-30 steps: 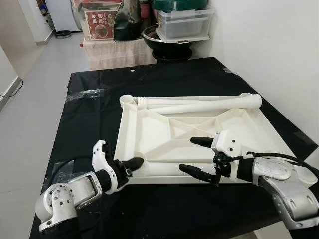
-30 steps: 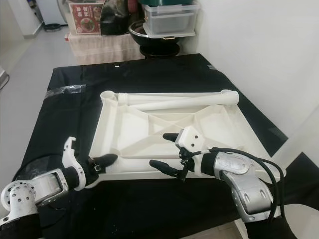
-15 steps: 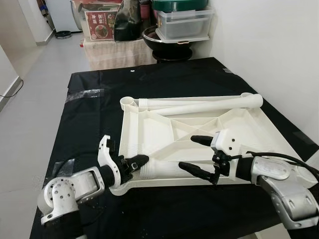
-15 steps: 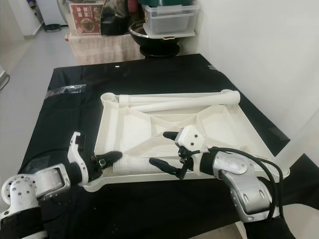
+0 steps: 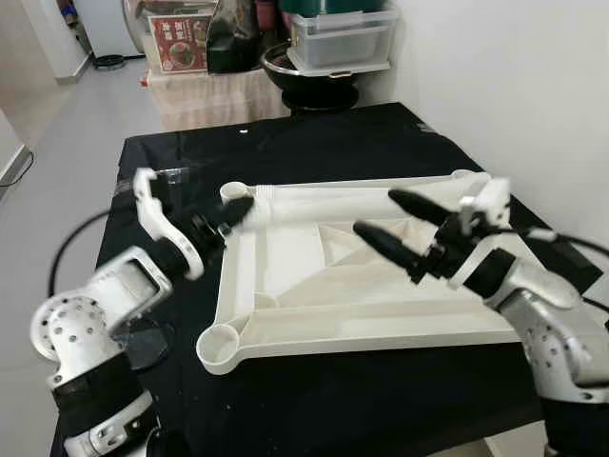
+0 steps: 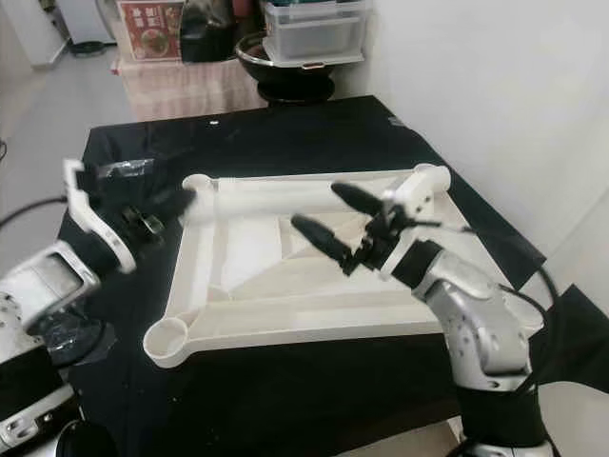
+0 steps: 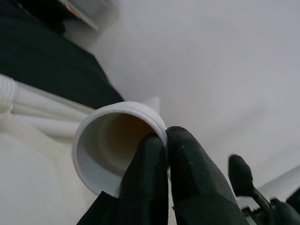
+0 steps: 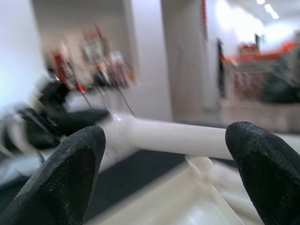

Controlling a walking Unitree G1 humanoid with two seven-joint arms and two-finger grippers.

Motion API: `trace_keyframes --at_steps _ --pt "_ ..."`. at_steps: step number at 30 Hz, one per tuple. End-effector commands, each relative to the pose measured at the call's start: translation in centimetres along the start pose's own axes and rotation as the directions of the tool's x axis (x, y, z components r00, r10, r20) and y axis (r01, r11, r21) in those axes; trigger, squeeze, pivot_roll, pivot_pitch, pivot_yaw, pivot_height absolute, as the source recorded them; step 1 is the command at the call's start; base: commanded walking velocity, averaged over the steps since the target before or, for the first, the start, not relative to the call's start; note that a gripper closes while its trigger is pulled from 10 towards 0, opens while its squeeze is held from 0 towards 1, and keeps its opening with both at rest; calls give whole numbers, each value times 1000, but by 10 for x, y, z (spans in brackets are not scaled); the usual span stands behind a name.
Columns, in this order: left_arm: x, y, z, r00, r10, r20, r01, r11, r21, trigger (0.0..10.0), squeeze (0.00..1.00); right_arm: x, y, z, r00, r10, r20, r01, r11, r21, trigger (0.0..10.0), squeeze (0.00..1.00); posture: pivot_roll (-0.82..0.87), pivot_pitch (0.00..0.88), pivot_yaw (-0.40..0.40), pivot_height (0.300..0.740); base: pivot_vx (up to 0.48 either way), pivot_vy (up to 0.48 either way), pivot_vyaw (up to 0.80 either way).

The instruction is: Building children table

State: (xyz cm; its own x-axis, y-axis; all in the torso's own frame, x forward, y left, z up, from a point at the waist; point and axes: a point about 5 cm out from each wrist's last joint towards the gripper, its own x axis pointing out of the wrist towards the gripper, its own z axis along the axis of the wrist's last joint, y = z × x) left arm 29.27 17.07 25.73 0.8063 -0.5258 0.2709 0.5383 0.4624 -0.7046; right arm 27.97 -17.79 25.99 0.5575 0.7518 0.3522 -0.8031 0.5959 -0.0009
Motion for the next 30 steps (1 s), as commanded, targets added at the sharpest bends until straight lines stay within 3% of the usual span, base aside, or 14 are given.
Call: trace_keyframes --at_steps 1,2,4,8,15,27,30 --pt "-1 -7 6 998 -46 42 46 999 0 0 0 1 6 5 998 37 53 -40 998 56 10000 0 -34 55 -19 740 0 0 0" --pt "-1 -7 6 998 -46 42 46 999 0 0 0 1 6 5 998 37 53 -40 998 56 10000 0 -34 55 -19 740 0 0 0" --pt "-2 -9 6 995 -68 73 71 997 -33 0 0 0 14 2 992 60 112 -77 984 162 10000 0 -32 54 -23 740 0 0 0" --pt "-4 -11 6 986 -109 123 120 989 -82 0 0 0 22 -6 986 72 153 -112 956 271 10000 0 -33 51 -26 740 0 0 0" --pt "-12 -14 -4 969 -200 144 219 966 -139 0 0 18 27 -34 993 -38 109 -11 907 420 10000 0 -28 56 -25 740 0 0 0" --pt "-19 -16 -23 963 -238 125 260 942 -212 0 0 34 22 -32 985 -86 151 4 881 474 10000 0 -23 58 -25 740 0 0 0" --pt "-19 -22 -36 955 -271 116 293 921 -258 0 0 45 22 -32 982 -102 158 12 871 490 10000 0 -18 62 -27 740 0 0 0"
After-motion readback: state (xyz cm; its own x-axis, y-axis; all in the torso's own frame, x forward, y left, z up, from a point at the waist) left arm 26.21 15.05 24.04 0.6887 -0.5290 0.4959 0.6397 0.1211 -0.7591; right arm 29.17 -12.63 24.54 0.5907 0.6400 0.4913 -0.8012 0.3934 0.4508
